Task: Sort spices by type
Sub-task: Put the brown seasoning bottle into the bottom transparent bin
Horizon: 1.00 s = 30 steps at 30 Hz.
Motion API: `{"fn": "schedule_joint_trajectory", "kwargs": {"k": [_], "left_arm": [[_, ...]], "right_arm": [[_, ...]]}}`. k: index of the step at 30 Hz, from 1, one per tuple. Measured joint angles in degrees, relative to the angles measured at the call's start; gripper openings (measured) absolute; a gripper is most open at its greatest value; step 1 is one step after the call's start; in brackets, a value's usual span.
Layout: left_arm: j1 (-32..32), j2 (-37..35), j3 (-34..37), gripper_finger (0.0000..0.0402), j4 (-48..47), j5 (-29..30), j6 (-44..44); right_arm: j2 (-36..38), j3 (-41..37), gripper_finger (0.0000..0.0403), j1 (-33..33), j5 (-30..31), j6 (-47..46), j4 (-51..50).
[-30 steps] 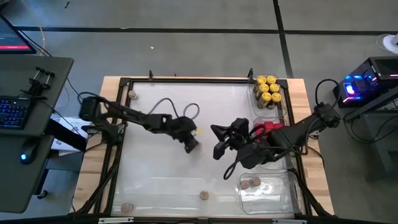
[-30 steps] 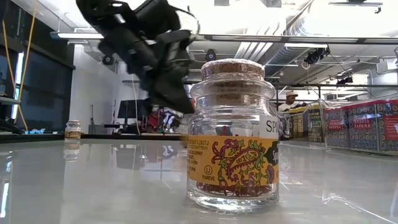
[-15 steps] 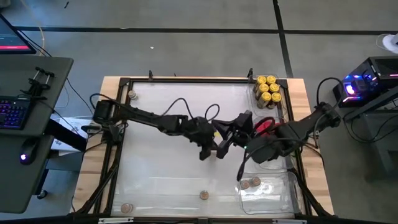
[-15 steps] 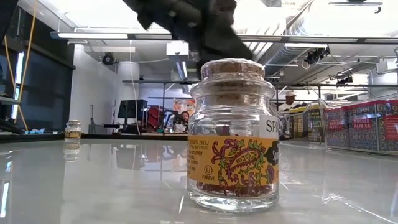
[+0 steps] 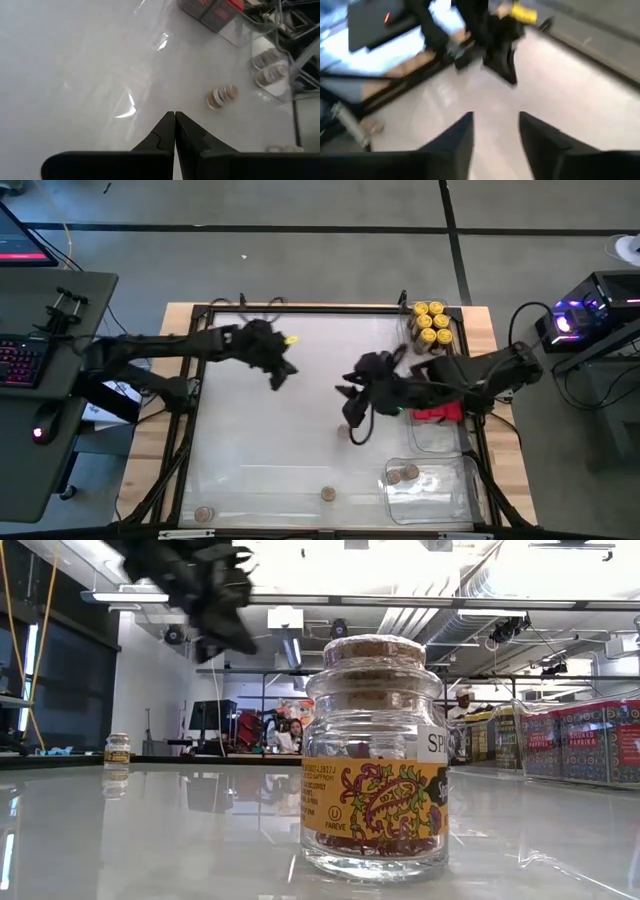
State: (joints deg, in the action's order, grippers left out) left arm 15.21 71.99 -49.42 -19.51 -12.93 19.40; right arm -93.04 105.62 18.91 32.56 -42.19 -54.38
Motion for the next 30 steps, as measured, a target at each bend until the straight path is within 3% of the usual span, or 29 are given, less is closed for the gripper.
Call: {"fn": "schedule_joint_trajectory", "kwargs": {"k": [6,11,15,20,25,30], "left_arm": [[0.59,-13.77,13.12,0.0000,1.01,-0.54,7.28],[-2.32,-21.41,21.24,0.0000,6.73,0.33,15.64],[-4.76,-24.50,24.58,0.0000,10.40,2.86,21.17],[-6.85,-25.18,25.36,0.0000,10.94,4.46,22.53],[-8.79,-25.16,25.36,0.0000,10.84,4.40,22.51],[-10.22,-25.16,25.36,0.0000,10.72,4.14,20.46]], "right_arm": [[-5.32,-0.02,0.0290,-6.10,-19.36,6.58,0.08],[-11.34,-0.07,0.0348,-8.39,-21.95,11.71,-8.61],[-17.88,-0.18,0.0354,-9.61,-25.07,14.97,-16.52],[-23.04,-0.09,0.0346,-10.38,-33.74,19.14,-12.30],[-25.98,-0.13,0.0338,-10.25,-34.73,20.64,-16.22],[-25.57,-3.05,0.0336,-10.25,-39.80,20.12,-12.17]]}}
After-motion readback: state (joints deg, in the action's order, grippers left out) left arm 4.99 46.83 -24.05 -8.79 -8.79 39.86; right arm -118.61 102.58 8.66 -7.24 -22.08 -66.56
